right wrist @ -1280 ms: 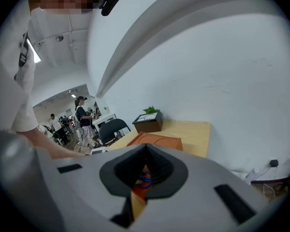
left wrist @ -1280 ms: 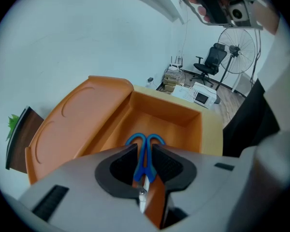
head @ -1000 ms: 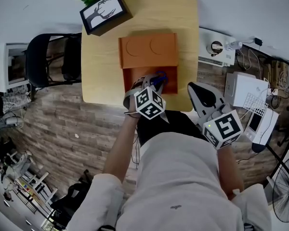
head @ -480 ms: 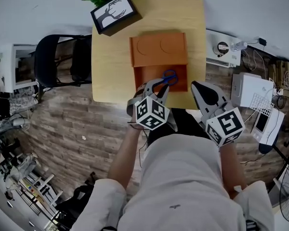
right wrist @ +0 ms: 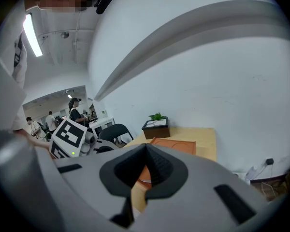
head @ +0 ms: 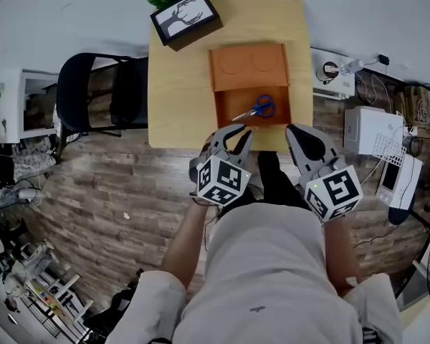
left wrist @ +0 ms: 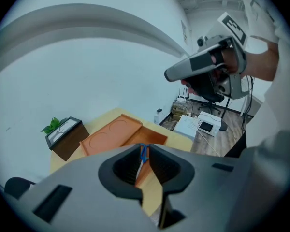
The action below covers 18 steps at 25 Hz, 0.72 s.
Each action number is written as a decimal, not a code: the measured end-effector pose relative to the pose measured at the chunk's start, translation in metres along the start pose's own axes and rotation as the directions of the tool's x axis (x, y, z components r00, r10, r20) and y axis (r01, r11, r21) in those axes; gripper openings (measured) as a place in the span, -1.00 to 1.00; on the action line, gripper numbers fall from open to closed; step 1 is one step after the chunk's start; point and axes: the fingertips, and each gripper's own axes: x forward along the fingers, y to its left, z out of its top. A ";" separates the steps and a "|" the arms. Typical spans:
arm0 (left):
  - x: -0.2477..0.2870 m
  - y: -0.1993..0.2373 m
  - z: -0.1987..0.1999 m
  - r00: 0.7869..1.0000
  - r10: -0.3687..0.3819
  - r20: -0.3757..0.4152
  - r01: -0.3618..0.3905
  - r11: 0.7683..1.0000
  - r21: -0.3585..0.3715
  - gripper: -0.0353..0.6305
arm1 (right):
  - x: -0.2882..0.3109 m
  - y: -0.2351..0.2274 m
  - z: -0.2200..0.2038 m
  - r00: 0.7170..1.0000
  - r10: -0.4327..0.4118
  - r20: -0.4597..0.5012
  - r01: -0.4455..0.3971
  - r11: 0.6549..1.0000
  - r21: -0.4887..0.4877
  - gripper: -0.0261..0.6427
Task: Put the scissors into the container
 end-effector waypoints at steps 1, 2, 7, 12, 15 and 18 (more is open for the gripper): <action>-0.010 -0.001 0.001 1.000 0.001 0.022 -0.001 1.000 -0.007 -0.73 | -0.003 0.006 0.000 1.000 -0.011 0.005 0.011 1.000 -0.003 -0.93; -0.020 -0.001 0.002 0.999 0.003 0.043 -0.003 1.000 -0.012 -0.74 | -0.006 0.012 0.000 1.000 -0.022 0.010 0.022 1.000 -0.005 -0.93; -0.072 -0.008 0.009 0.990 0.021 0.138 -0.018 1.000 -0.025 -0.79 | -0.027 0.044 0.001 0.997 -0.066 0.045 0.067 0.998 -0.012 -0.93; -0.122 -0.018 0.006 0.976 0.024 0.216 -0.009 0.998 -0.069 -0.82 | -0.046 0.082 -0.004 0.994 -0.080 0.080 0.082 0.996 -0.022 -0.93; -0.145 -0.022 0.003 0.967 0.040 0.253 -0.015 0.995 -0.098 -0.84 | -0.054 0.099 -0.008 0.993 -0.088 0.083 0.090 0.996 -0.020 -0.93; -0.168 -0.024 0.001 0.952 0.054 0.301 -0.008 0.989 -0.151 -0.85 | -0.064 0.115 -0.009 0.990 -0.101 0.096 0.104 0.994 -0.026 -0.93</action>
